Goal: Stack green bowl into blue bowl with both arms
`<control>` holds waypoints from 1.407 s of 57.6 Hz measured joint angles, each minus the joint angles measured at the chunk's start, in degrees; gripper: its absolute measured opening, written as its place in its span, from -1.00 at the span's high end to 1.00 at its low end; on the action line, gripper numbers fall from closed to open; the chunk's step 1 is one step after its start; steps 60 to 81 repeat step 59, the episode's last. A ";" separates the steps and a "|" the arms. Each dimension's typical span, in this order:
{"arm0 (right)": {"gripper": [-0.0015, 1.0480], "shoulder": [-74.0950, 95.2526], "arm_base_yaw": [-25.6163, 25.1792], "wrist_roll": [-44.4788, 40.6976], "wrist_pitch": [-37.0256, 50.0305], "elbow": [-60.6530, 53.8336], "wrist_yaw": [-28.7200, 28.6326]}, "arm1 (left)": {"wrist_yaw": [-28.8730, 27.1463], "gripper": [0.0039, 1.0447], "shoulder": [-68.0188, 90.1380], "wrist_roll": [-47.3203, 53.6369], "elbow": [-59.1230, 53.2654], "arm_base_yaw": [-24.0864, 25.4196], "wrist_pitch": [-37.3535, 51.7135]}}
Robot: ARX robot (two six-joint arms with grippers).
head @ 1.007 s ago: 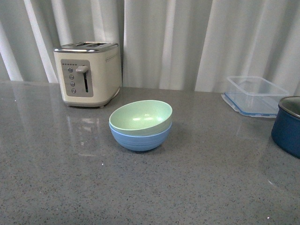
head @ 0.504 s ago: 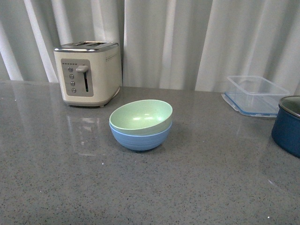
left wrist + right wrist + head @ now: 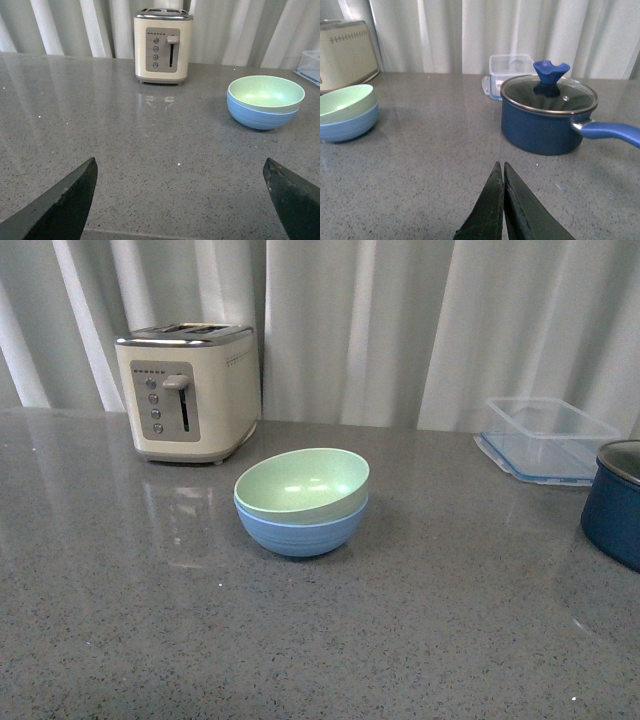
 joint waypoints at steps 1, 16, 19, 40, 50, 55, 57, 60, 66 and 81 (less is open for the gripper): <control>0.98 -0.57 0.00 0.02 -0.50 0.00 0.00 | 0.00 -0.88 0.00 0.00 0.00 0.00 0.00; 0.61 -3.02 0.00 -0.04 -1.29 0.00 0.00 | 0.00 -0.88 0.04 0.00 0.00 0.00 0.00; 0.44 -3.04 0.00 -0.04 -1.29 0.00 0.00 | 0.00 -0.88 0.00 0.00 0.00 0.00 0.00; -0.84 -3.04 0.00 0.02 -1.29 0.00 0.00 | 0.00 -0.88 0.00 0.00 0.00 0.00 0.00; -0.81 -3.04 0.00 0.00 -1.29 0.00 0.00 | 0.00 -0.88 0.00 0.00 0.00 0.00 0.00; -0.81 -3.04 0.00 0.00 -1.29 0.00 0.00 | 0.00 -0.88 0.00 0.00 0.00 0.00 0.00; -0.81 -3.04 0.00 0.00 -1.29 0.02 0.00 | 0.00 -0.88 0.00 0.00 0.00 0.00 0.00; -0.81 -3.04 0.00 0.00 -1.29 0.02 0.00 | 0.00 -0.88 0.00 0.00 0.00 0.00 0.00; -0.81 -3.04 0.00 0.00 -1.29 0.02 0.00 | 0.00 -0.88 0.00 0.00 0.00 0.00 0.00; -0.81 -3.04 0.00 0.00 -1.29 0.02 0.00 | 0.00 -0.88 0.00 0.00 0.00 0.00 0.00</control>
